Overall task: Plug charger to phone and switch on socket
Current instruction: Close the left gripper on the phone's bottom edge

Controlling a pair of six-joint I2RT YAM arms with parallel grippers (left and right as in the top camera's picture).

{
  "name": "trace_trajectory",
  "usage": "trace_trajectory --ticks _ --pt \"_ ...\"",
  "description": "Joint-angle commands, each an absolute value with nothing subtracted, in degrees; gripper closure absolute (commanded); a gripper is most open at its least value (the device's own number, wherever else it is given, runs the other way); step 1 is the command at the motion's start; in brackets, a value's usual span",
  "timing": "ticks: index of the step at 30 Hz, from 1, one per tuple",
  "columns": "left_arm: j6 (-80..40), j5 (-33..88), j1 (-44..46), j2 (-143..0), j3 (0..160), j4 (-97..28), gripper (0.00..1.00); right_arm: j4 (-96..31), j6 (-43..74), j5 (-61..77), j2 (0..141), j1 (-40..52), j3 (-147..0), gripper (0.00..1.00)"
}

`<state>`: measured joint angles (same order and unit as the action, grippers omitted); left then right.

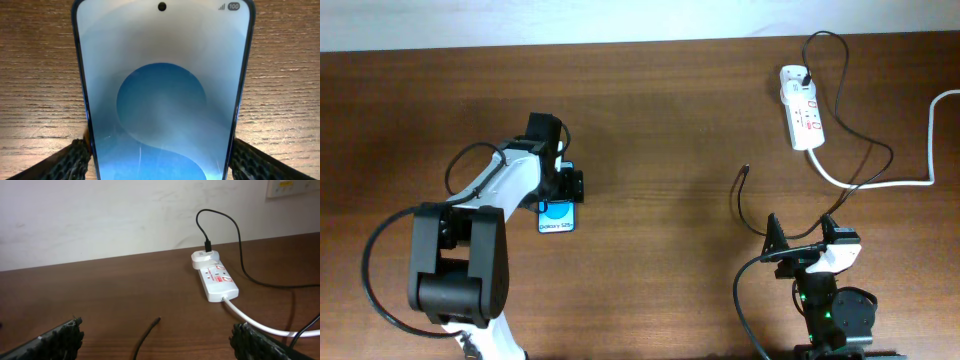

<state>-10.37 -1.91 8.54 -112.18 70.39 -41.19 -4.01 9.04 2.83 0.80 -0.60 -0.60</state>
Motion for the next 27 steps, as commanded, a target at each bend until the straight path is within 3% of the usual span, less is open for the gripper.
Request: trace_trajectory --ticks 1,6,20,27 --pt "-10.7 0.2 8.4 -116.8 66.7 -42.3 0.11 -4.3 9.0 3.1 0.4 -0.8 -0.3 0.02" --pt "-10.7 0.2 8.4 -116.8 66.5 -42.3 0.23 -4.3 9.0 3.1 0.4 -0.8 -0.3 0.02" --pt "-10.7 0.3 8.4 -116.8 66.9 -42.7 0.39 -4.3 9.0 3.1 0.4 -0.8 -0.3 0.02" --pt "-10.7 0.2 8.5 -116.8 74.6 -51.7 0.49 -4.3 9.0 3.1 0.4 -0.8 -0.3 0.02"
